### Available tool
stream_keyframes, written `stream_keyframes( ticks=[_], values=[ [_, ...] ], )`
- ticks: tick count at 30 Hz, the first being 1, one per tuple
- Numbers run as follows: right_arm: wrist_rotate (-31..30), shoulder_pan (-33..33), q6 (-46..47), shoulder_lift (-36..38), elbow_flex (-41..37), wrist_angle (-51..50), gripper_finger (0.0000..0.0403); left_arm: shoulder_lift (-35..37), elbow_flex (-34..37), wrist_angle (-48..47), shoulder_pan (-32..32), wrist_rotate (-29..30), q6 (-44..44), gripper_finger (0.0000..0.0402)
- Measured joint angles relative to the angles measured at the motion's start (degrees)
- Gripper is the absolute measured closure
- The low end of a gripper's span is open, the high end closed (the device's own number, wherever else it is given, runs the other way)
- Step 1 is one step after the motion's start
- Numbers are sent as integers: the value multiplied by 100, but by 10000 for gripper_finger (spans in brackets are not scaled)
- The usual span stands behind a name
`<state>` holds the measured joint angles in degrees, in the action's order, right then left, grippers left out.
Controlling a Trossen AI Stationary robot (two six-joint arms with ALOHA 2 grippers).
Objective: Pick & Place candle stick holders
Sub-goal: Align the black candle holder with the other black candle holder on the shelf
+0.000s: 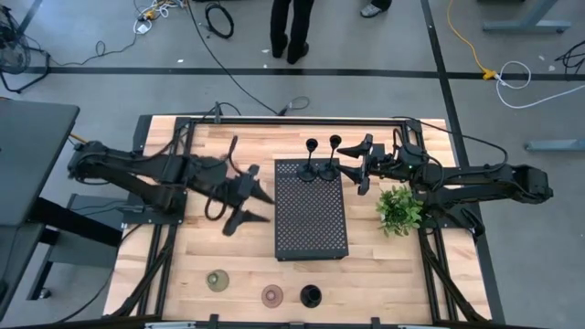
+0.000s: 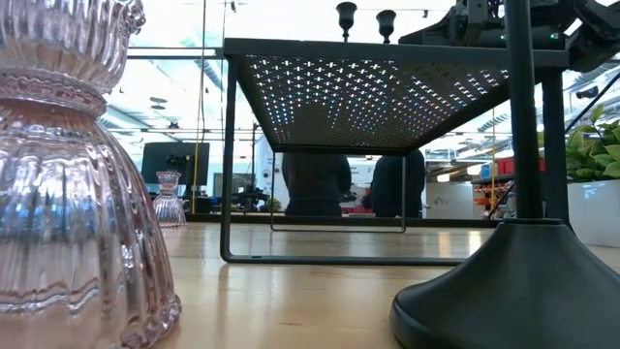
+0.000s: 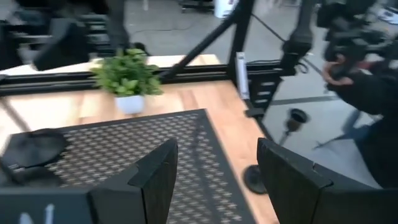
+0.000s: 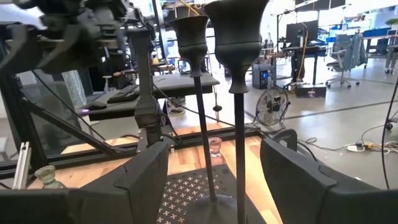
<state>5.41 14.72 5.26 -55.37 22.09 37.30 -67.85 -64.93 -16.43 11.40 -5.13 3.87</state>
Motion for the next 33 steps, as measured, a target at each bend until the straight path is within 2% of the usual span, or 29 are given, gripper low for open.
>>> stream_keyframes(
  ticks=[5,15,22,33],
  values=[
    [0,0,9,0,0,0,146,-23,0,6,631,378,150,179],
    [0,0,34,0,0,-15,146,-341,4,71,1845,1748,625,179],
    [0,0,43,0,0,-31,146,-944,9,329,2454,2374,1081,179],
    [2,0,50,0,0,-28,146,-2108,9,1587,2938,3039,1206,179]
  ],
)
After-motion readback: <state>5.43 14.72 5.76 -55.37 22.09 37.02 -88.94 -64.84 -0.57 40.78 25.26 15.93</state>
